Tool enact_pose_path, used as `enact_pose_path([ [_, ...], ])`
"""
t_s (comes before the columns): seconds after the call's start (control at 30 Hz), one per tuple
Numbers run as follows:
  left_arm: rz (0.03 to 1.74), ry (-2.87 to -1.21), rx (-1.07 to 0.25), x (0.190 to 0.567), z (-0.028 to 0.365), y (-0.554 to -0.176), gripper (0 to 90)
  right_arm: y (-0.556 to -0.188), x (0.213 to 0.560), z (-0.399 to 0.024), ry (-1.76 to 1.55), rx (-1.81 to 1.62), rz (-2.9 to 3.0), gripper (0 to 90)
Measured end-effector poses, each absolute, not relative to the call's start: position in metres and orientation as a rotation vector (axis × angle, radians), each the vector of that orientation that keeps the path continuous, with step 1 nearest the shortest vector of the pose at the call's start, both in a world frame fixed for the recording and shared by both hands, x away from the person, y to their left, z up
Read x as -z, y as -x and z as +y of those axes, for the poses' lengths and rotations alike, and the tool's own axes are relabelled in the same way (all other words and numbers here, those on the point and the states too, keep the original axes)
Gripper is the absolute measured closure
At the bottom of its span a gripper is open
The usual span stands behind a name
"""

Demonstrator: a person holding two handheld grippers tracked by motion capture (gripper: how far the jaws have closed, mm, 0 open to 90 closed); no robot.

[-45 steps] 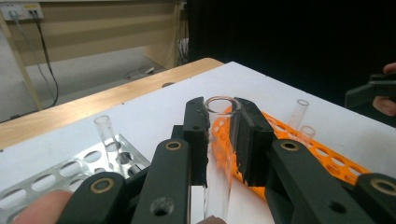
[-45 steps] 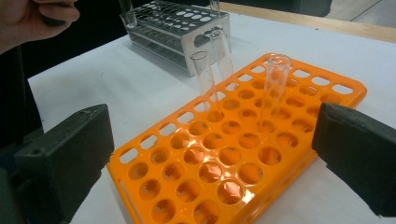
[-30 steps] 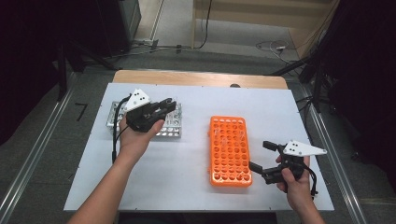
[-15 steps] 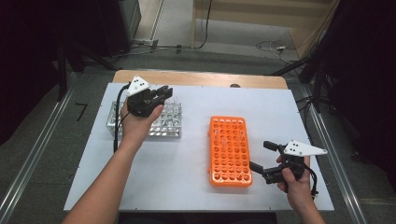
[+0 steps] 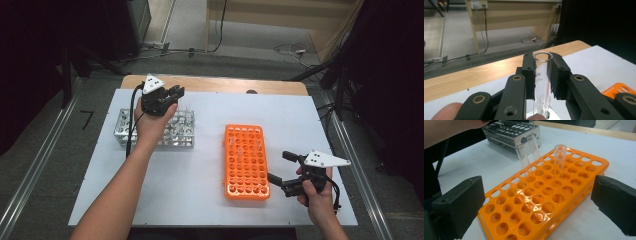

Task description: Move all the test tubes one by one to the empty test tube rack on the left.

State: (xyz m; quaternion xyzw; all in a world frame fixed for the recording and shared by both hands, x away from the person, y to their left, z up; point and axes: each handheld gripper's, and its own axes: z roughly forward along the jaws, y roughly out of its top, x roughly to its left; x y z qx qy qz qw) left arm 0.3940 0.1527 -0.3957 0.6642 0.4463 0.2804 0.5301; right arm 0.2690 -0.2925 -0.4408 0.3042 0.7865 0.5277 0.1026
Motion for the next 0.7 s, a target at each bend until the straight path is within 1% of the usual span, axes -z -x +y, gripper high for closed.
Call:
enact_pose_path([
  [0.27,1.093,-1.576,-0.672,0.404,0.152,-0.403,75.4,-0.269,0.441,-0.292,-0.898,-1.557,2.323,0.0],
  [0.7,1.124,-1.616,-0.653,0.414,0.149,-0.411,75.3,-0.269,0.442,-0.293,-0.902,-1.556,2.321,0.0],
])
